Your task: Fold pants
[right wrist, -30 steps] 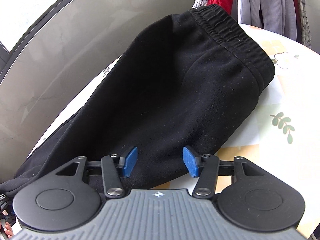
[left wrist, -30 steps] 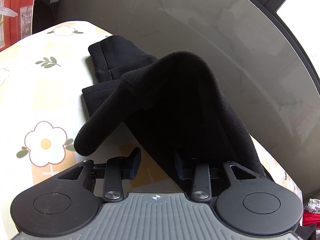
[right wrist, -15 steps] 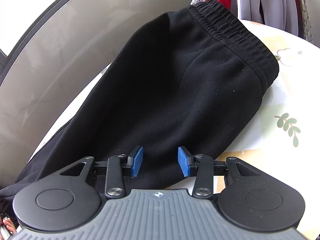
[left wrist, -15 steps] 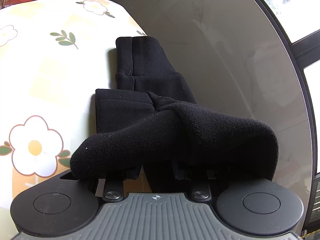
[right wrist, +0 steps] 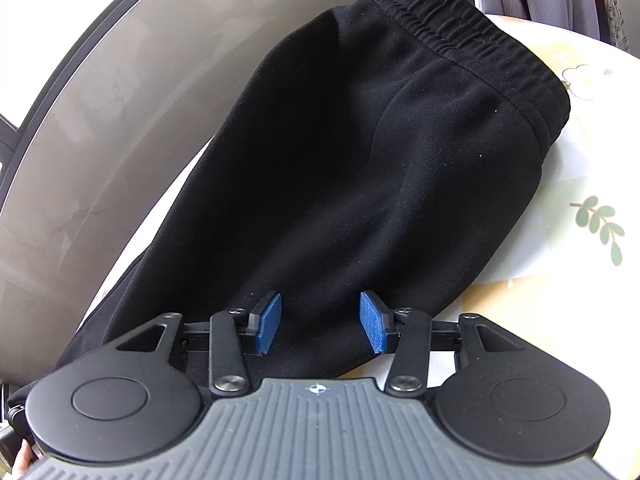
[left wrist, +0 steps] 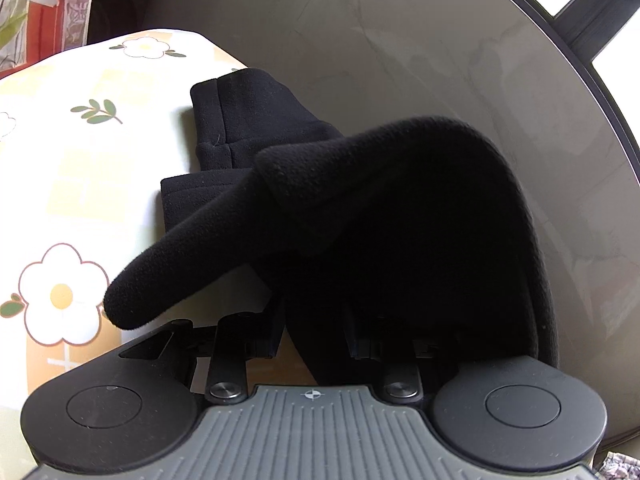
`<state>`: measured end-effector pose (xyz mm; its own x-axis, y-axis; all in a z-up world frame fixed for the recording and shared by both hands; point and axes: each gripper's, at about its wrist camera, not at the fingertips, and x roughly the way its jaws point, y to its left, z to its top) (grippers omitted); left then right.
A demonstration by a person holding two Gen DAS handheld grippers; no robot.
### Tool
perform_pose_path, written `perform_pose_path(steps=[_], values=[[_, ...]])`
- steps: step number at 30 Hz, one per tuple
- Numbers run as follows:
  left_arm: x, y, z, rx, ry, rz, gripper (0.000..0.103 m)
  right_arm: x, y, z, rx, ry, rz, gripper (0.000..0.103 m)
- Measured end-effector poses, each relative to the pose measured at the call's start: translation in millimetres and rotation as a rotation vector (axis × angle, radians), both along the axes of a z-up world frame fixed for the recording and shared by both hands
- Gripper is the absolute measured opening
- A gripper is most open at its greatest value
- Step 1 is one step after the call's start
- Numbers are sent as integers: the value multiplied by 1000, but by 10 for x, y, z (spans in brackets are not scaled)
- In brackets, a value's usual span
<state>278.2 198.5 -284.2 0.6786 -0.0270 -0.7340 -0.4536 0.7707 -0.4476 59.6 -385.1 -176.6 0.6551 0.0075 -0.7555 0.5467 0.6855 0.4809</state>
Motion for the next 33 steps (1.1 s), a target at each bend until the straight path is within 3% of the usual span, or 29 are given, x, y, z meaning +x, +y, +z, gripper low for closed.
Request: perform_pose_path(steps=[5,7,10,11,12,14,22,27,33], values=[[19,-19,10,-6,14,-4,30,144,-21,5,-20,-1,12,48],[65,-21,-4,5,42,6,12,192,-15,11,-26,3,6,48],[30,-51,12,39,50,16,8,239,-2,25,-39,20,10,44],[-2,-78,23,63,58,14,8,228,-14,25,-54,33,12,32],[-42,-92,31,78,59,16,8,226,-33,23,-69,51,8,11],[-136,-103,36,87,63,29,8,195,-117,7,-56,55,-8,0],[-598,-172,45,127,94,50,8,143,-449,92,-58,27,-92,0],[-1087,-263,68,136,124,102,8,57,-454,166,-120,13,-8,0],[-1785,-439,109,145,167,164,9,47,-277,231,-279,5,135,0]])
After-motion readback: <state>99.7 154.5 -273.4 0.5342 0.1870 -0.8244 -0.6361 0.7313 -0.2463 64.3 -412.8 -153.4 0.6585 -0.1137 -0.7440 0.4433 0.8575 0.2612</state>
